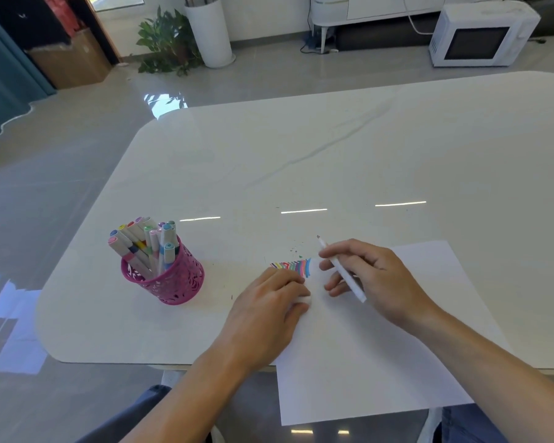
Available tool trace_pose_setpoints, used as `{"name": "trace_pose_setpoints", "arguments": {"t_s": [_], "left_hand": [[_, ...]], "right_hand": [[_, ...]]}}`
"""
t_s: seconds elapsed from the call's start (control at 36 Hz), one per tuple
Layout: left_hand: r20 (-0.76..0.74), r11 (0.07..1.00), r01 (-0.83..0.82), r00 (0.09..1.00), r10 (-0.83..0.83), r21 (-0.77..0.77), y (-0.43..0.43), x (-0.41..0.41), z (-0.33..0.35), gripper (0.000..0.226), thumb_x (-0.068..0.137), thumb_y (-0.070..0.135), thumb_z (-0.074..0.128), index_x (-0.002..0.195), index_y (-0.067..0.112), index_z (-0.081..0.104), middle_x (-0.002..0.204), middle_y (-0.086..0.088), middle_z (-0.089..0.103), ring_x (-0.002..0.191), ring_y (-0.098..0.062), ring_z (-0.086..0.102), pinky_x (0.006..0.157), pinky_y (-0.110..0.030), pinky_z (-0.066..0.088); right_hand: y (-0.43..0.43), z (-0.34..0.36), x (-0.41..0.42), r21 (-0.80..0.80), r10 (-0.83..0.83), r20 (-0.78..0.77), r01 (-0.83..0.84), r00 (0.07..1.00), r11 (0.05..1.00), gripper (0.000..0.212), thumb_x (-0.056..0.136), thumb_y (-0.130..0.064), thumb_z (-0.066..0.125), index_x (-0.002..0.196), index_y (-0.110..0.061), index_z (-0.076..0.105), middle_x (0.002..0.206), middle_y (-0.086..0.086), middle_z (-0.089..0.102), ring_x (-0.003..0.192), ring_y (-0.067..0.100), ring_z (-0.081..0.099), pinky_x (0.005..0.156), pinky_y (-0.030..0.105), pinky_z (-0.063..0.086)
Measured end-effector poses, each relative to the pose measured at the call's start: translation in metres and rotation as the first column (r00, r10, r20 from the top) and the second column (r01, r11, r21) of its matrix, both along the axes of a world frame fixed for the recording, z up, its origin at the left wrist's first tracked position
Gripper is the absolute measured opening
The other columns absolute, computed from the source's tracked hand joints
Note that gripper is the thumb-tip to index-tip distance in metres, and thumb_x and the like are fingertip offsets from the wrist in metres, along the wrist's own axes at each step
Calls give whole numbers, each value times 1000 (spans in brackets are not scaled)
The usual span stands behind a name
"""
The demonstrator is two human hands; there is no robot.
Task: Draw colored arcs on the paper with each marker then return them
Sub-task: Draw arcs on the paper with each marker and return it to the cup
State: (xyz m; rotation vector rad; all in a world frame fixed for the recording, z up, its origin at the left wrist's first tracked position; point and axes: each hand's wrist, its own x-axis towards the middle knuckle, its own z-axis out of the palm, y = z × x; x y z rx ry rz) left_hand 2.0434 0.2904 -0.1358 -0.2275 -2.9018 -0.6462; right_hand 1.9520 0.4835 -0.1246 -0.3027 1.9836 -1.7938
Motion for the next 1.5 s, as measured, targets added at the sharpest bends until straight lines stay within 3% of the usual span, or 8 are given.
{"name": "trace_pose_setpoints", "arguments": {"t_s": [0.17, 0.28, 0.42, 0.5, 0.86, 1.08, 1.33, 1.5], "left_hand": [[5, 1000, 4, 1000, -4, -3, 0, 0, 0, 12, 93, 24, 66, 101, 21, 74, 113, 13, 65, 108, -9, 55, 88, -25, 50], [2, 1000, 4, 1000, -4, -3, 1, 0, 0, 11, 91, 21, 69, 100, 20, 74, 115, 12, 66, 108, -10, 57, 90, -22, 49], [8, 1000, 16, 1000, -16, -4, 0, 0, 1, 12, 92, 22, 68, 101, 19, 74, 116, 11, 67, 108, -12, 58, 92, -23, 48], [11, 1000, 19, 1000, -19, -10, 0, 0, 1, 12, 92, 22, 67, 102, 19, 75, 117, 11, 67, 108, -12, 59, 93, -25, 49], [22, 999, 37, 999, -36, -19, 0, -1, 2, 13, 92, 21, 67, 102, 18, 75, 117, 10, 67, 108, -12, 59, 93, -24, 49], [40, 999, 36, 999, -35, -24, -1, -1, 2, 15, 94, 24, 64, 106, 20, 73, 119, 12, 66, 110, -11, 57, 94, -24, 48], [40, 999, 30, 999, -29, -22, 0, -2, 3, 14, 92, 22, 67, 104, 19, 74, 117, 12, 66, 109, -12, 58, 93, -27, 50], [36, 1000, 25, 999, -24, -13, 1, -2, 3, 13, 90, 19, 69, 101, 17, 75, 113, 10, 69, 107, -14, 60, 91, -27, 50]], "right_hand": [[-1, -3, -1, 14, 65, -47, -64, 997, 998, 35, 95, 10, 61, 113, -18, 74, 87, 1, 78, 77, 15, 75, 69, 27, 61], [-6, -9, -2, 67, 64, -119, -56, 991, 996, 21, 88, -14, 84, 98, -26, 71, 76, -4, 70, 62, 15, 67, 63, 22, 56], [-11, -15, -3, 36, -8, -110, 12, 994, 999, 15, 93, -37, 67, 84, -25, 66, 65, 7, 67, 50, 21, 61, 50, 32, 49], [-13, -16, -4, -10, -25, -92, 24, 995, 1000, 3, 95, -25, 64, 93, -23, 62, 65, 13, 69, 50, 27, 62, 48, 34, 49], [-10, -23, -7, 76, -29, -95, 37, 995, 996, 23, 88, -9, 75, 81, -6, 53, 65, 13, 73, 53, 29, 69, 52, 37, 56], [-12, -20, -6, 107, -7, -64, 13, 998, 994, 32, 67, -36, 70, 77, -10, 55, 63, 11, 73, 53, 25, 68, 50, 31, 53], [-13, -24, -14, 171, 25, -65, -14, 998, 985, 20, 85, -15, 74, 81, -7, 56, 65, 9, 75, 55, 26, 71, 52, 32, 55], [-16, -27, -11, 108, -79, -84, 88, 993, 990, 22, 93, -14, 73, 85, -8, 53, 71, 8, 77, 61, 27, 75, 56, 30, 60]]}}
